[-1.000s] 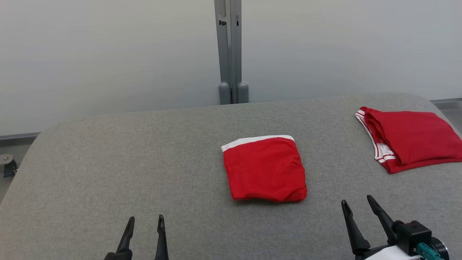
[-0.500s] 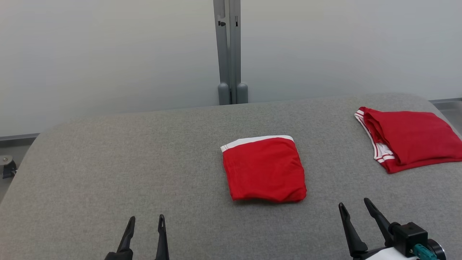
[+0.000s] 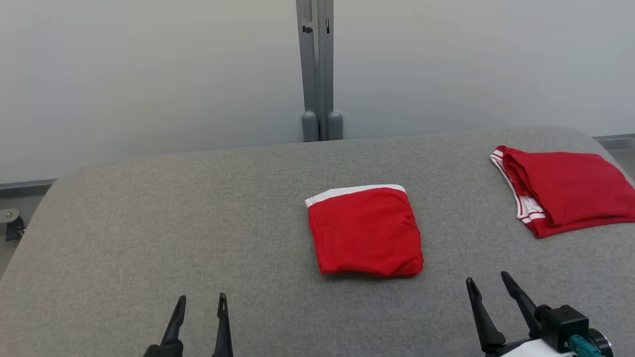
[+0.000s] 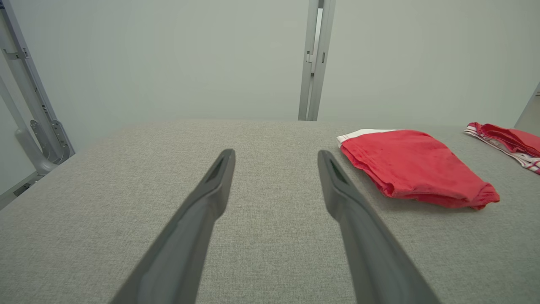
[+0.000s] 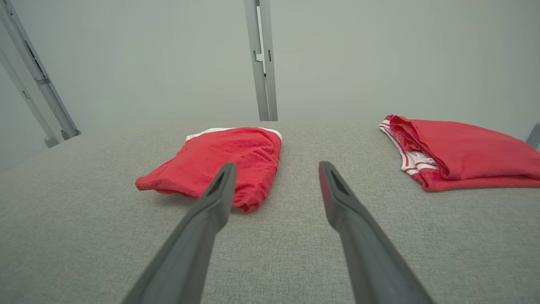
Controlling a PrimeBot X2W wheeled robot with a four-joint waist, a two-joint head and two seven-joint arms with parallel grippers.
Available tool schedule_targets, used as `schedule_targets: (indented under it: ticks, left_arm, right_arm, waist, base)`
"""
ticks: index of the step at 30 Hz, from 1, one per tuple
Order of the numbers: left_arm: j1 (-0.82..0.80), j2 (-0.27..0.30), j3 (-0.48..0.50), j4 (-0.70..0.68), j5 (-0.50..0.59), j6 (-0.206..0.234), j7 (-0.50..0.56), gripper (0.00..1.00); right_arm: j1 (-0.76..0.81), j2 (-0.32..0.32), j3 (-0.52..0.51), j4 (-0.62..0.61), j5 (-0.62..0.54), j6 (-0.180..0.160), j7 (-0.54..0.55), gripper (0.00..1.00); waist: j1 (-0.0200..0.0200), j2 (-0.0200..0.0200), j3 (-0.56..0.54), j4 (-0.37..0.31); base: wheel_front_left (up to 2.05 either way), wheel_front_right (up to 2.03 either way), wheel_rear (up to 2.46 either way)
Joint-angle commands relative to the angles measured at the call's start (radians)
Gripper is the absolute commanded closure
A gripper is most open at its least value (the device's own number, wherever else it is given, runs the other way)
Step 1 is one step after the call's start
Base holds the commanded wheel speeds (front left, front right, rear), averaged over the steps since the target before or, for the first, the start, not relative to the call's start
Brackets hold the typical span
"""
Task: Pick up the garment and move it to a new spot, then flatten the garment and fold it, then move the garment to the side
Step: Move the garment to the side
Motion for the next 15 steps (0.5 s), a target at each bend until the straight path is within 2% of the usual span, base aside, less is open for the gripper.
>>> schedule_targets:
  ticks: [1, 15]
  left_arm:
    - [-0.013, 0.001, -0.001, 0.001, 0.005, 0.001, 0.000, 0.00]
    - [-0.025, 0.001, -0.011, 0.002, -0.010, -0.007, 0.000, 0.00]
  right_arm:
    - [-0.001, 0.000, -0.001, -0.004, -0.010, 0.000, -0.002, 0.00]
    - [-0.028, -0.006, 0.010, 0.011, 0.029, 0.000, -0.002, 0.00]
  waist:
    - [0.0000, -0.0001, 0.001, 0.002]
    - [0.0000, -0.0001, 0.055, 0.038]
  base:
    - [0.00, 0.00, 0.00]
    - [0.00, 0.00, 0.00]
